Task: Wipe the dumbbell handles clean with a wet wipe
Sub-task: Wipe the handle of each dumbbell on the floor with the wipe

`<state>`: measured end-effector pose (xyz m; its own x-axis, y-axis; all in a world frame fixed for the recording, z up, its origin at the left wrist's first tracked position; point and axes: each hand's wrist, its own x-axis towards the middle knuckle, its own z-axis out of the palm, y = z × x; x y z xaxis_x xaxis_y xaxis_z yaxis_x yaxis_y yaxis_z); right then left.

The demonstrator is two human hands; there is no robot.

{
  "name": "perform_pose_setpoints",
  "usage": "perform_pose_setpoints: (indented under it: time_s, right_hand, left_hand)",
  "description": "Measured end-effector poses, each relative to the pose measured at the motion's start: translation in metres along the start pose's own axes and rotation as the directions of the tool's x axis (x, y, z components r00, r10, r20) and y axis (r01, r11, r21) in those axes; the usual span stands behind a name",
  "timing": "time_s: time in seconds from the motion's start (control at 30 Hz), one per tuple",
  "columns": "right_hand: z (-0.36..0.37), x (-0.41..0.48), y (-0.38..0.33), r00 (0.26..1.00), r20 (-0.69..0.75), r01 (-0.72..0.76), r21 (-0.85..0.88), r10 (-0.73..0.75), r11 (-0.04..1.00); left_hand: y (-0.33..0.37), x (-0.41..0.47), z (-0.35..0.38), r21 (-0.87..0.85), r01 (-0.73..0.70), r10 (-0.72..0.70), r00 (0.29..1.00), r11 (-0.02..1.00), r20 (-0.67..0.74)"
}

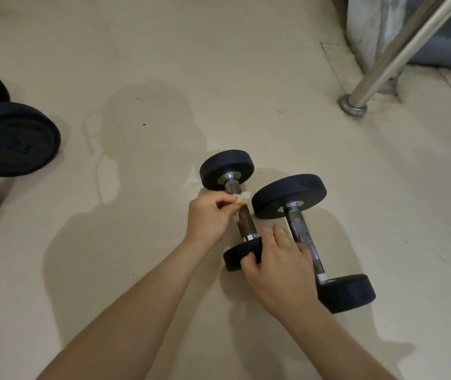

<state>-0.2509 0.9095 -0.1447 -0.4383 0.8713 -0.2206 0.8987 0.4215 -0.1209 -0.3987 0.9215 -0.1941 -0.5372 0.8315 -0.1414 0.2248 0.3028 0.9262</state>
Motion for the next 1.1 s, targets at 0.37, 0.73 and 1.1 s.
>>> perform_pose_setpoints:
  time_s: [0.37, 0.73, 1.1]
  right_hand:
    - [-0.061, 0.022, -0.003, 0.946, 0.324, -0.024, 0.132, -0.020, 0.991]
    - [-0.171, 0.027, -0.103, 0.760, 0.493, -0.225, 0.811, -0.424, 0.540]
    - [-0.227, 0.011, -0.224, 0.659, 0.431, 0.105, 0.758, -0.616, 0.644]
  left_hand:
    - [0.023, -0.031, -0.034, 0.244, -0.008, -0.077, 0.938, 0.970, 0.338]
    - [0.084, -0.085, -0.167, -0.772, 0.323, -0.181, 0.946, 0.548, 0.268]
    - [0.099, -0.150, -0.271, -0.822, 0.128, -0.192, 0.981, 0.555, 0.023]
